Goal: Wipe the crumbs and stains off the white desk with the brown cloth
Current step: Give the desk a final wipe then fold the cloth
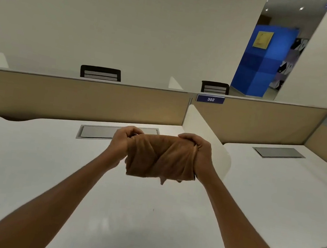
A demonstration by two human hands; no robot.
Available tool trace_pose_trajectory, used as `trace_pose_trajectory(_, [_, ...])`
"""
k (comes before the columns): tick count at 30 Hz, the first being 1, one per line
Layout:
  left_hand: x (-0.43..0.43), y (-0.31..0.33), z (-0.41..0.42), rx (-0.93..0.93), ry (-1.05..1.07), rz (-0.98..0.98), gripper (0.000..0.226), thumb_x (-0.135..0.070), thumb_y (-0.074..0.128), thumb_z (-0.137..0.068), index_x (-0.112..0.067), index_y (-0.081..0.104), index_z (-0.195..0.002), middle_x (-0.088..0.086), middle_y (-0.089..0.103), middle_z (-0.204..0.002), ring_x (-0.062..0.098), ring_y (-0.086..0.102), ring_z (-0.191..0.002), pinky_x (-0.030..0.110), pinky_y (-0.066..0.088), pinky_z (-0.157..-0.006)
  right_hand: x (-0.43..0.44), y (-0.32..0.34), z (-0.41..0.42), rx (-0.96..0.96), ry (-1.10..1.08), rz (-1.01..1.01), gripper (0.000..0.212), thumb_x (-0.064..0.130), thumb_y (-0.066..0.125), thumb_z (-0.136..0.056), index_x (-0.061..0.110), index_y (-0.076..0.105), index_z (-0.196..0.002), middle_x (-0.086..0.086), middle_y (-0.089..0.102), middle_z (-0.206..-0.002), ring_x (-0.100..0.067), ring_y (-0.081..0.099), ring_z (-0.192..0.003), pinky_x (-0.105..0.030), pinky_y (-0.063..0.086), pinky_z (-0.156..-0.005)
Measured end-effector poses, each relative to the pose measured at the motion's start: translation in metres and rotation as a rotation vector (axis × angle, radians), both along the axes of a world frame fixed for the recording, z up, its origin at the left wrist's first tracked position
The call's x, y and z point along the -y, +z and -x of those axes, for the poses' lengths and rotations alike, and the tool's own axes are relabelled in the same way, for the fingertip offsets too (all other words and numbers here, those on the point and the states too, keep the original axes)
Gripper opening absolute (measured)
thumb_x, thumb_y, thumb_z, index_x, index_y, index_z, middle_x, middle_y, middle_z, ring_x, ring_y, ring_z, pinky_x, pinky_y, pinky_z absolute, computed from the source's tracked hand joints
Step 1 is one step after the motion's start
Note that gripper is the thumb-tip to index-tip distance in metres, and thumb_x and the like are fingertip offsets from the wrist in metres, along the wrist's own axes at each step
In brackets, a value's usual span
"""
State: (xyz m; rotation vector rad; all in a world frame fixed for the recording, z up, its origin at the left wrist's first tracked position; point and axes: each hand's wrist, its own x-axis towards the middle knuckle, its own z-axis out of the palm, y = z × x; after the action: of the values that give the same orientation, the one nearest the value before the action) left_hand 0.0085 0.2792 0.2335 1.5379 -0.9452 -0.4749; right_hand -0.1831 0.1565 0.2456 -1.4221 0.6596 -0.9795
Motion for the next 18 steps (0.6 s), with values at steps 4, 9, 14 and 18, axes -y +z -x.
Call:
trace_pose_trajectory(4, [0.005,-0.011,-0.013,0.009,0.020,-0.035,0.030,0.004,0.055,-0.082,-0.018,0.069,-0.067,-0.005,0.066,-0.064,0.007,0.059,-0.060,0.019,0.046,-0.052,0.009,-0.008,0.000,-0.046,-0.069,-0.139,0.028,0.008,0.051,-0.090,0.010,0.076,-0.076,-0.007,0.072,-0.079,-0.024,0.068,-0.078,-0.032,0.057,-0.072])
trace_pose_trajectory(9, [0.003,-0.017,-0.017,0.063,-0.036,-0.058,0.033,0.003,0.054,-0.083,-0.021,0.070,-0.067,-0.005,0.068,-0.063,0.006,0.061,-0.060,0.019,0.048,-0.052,0.002,-0.017,0.002,-0.161,-0.180,-0.117,0.040,0.006,0.044,-0.091,0.010,0.068,-0.059,-0.006,0.063,-0.062,-0.023,0.060,-0.066,-0.030,0.053,-0.062])
trace_pose_trajectory(14, [0.000,-0.017,-0.027,-0.034,-0.052,-0.003,0.029,0.009,0.060,-0.079,-0.017,0.071,-0.072,0.000,0.071,-0.067,0.013,0.065,-0.062,0.023,0.052,-0.055,-0.003,-0.008,0.006,-0.091,-0.174,-0.167,0.034,0.007,0.044,-0.082,0.010,0.071,-0.061,-0.003,0.066,-0.056,-0.015,0.059,-0.045,-0.022,0.044,-0.038])
trace_pose_trajectory(18, [-0.007,-0.016,-0.032,-0.094,-0.211,-0.022,0.025,0.015,0.061,-0.080,-0.008,0.070,-0.084,0.007,0.072,-0.074,0.020,0.067,-0.067,0.024,0.053,-0.055,0.000,-0.014,0.010,-0.157,-0.176,-0.152,0.040,0.004,0.042,-0.087,0.012,0.073,-0.063,-0.001,0.070,-0.059,-0.011,0.063,-0.045,-0.017,0.043,-0.037])
